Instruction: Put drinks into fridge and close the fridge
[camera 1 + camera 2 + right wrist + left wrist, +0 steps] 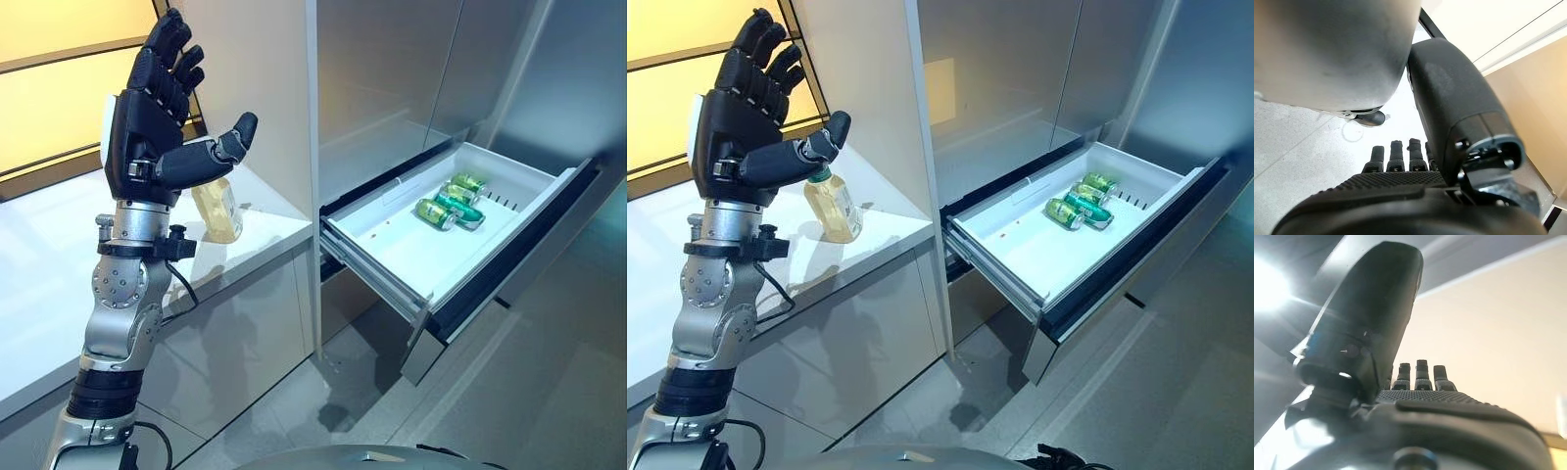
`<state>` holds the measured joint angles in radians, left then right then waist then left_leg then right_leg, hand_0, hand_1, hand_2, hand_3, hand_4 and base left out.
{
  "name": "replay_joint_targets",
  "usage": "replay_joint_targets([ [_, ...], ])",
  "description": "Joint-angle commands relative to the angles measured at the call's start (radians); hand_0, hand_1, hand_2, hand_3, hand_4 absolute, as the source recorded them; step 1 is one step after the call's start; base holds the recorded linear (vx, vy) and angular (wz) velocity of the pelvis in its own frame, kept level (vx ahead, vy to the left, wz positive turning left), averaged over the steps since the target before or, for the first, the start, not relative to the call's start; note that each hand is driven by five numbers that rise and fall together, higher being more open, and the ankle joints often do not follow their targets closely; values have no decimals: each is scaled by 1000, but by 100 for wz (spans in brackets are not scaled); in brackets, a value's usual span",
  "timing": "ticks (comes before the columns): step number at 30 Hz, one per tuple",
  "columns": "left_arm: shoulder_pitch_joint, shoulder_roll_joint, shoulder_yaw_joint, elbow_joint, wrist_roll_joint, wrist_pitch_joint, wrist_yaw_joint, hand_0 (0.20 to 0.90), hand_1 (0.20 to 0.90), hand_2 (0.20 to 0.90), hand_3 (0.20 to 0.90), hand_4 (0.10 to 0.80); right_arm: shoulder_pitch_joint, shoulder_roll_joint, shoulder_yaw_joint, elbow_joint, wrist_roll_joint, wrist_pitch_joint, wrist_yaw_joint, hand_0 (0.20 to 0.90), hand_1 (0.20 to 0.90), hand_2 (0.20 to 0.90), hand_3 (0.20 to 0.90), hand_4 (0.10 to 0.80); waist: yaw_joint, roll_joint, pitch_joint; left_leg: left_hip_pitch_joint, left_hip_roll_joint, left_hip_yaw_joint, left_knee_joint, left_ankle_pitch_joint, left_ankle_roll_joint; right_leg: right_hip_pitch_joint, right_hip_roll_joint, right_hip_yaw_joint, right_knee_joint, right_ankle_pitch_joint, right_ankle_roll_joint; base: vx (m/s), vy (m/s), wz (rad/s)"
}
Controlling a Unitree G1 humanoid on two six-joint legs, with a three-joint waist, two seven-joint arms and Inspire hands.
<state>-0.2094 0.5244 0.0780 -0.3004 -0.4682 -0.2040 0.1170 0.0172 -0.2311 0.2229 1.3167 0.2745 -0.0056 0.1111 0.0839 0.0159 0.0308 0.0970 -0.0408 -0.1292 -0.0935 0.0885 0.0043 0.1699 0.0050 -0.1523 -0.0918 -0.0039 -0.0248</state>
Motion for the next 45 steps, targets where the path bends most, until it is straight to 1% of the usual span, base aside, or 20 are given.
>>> replay_joint_targets([
  [1, -156, 46, 25, -12, 57, -51, 67, 900, 900, 900, 900, 800, -31, 62, 51, 34, 21, -12, 6, 900, 900, 900, 900, 800, 9, -8, -23, 33, -19, 6, 6, -100, 21, -20, -36, 32, 23, 1, 46, -3, 8, 4],
  [6, -145, 56, 19, 22, 47, -13, 111, 900, 900, 900, 900, 800, -34, 55, 52, 33, 17, -6, 8, 900, 900, 900, 900, 800, 9, -5, -19, 42, -17, 6, 6, -108, 19, -8, -36, 31, 20, -7, 47, 19, 8, 4],
  [11, -147, 67, 16, 79, 70, 2, 155, 900, 900, 900, 900, 800, -39, 44, 51, 31, 4, 6, 14, 900, 900, 900, 900, 800, 5, -3, -18, 46, -15, 14, 6, -108, 18, -5, -37, 34, 19, -8, 48, 0, 0, 0],
  [23, -169, 94, -10, 172, 123, 74, 144, 900, 900, 900, 900, 800, -44, 23, 46, 32, -32, 15, 41, 900, 900, 900, 900, 800, -10, 2, -23, 55, -9, 33, 6, -109, 15, 1, -35, 43, 19, -8, 50, 2, 2, -1],
  [33, -159, 82, -41, 254, 131, 136, 135, 900, 900, 900, 900, 800, -45, 15, 42, 30, -51, 21, 48, 900, 900, 900, 900, 800, -19, 8, -22, 58, -7, 45, 6, -109, 16, 1, -35, 51, 21, -9, 53, 0, 0, 0],
  [38, -154, 76, -53, 319, 165, 153, 152, 900, 900, 900, 900, 800, -43, 11, 41, 25, -58, 25, 51, 900, 900, 900, 900, 800, -24, 9, -20, 60, -8, 49, 6, -109, 18, 0, -35, 56, 23, -8, 54, 0, 0, 0],
  [43, -152, 74, -63, 381, 190, 146, 179, 900, 900, 900, 900, 800, -42, 9, 41, 16, -62, 34, 53, 900, 900, 900, 900, 800, -30, 8, -17, 62, -8, 54, 6, -109, 20, -2, -35, 62, 26, -9, 54, 3, 2, -1],
  [45, -150, 71, -65, 397, 160, 137, 183, 900, 900, 900, 900, 800, -39, 8, 41, 14, -65, 34, 54, 900, 900, 900, 900, 800, -33, 8, -17, 64, -8, 56, 6, -110, 20, -2, -35, 63, 27, -9, 55, 18, 8, -4],
])
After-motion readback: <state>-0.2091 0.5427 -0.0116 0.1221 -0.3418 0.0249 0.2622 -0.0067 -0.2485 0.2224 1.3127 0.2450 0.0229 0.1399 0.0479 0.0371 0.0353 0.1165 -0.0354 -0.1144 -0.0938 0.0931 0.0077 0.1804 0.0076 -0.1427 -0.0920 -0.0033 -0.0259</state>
